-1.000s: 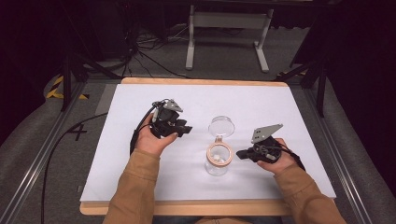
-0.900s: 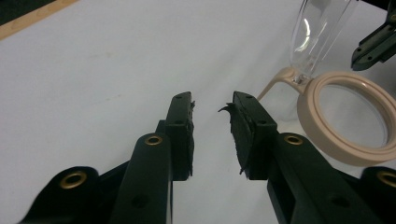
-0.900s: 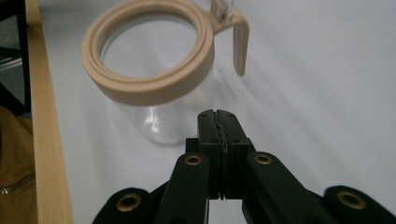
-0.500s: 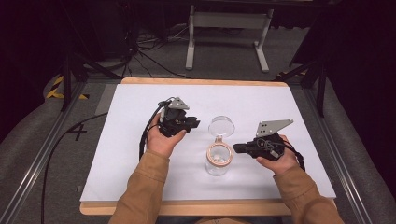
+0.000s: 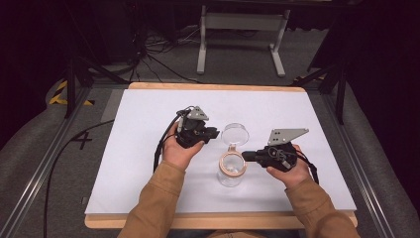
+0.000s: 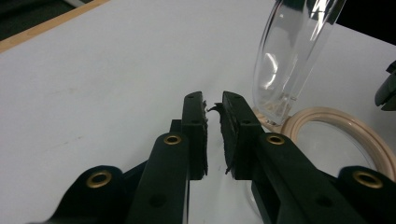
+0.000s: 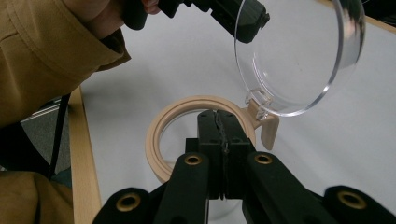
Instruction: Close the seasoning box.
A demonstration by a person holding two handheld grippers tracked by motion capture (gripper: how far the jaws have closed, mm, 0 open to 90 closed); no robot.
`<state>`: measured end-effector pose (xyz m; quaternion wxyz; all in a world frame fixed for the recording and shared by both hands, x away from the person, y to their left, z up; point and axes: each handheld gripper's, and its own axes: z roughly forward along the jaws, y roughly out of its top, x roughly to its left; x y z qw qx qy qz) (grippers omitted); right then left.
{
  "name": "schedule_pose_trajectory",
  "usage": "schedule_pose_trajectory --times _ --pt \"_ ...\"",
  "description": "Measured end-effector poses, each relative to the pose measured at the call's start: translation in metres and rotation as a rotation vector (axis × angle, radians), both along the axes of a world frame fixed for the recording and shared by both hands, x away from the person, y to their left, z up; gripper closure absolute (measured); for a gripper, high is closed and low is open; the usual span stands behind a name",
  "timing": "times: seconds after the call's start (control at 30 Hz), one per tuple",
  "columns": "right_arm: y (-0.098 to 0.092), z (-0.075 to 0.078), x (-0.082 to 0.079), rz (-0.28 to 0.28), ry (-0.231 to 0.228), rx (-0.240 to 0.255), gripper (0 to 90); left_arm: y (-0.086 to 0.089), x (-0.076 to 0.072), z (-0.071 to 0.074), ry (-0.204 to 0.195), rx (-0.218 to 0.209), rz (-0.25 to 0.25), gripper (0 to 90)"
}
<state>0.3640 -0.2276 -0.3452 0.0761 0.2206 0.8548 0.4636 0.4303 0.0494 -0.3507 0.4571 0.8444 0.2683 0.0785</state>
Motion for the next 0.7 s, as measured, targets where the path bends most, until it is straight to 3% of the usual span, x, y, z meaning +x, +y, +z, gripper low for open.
schedule_pose_trajectory --times 0.53,0.7 --pt "-0.0027 0.0022 0.0067 -0.046 0.022 0.046 89.5 -0.0028 -0.0051 0.0037 -0.010 0.005 -0.032 82.2" --pt "-0.0013 0.0033 0.0067 -0.040 0.027 0.055 89.5 -0.0025 -0.0072 0.0042 0.019 0.022 -0.044 84.4"
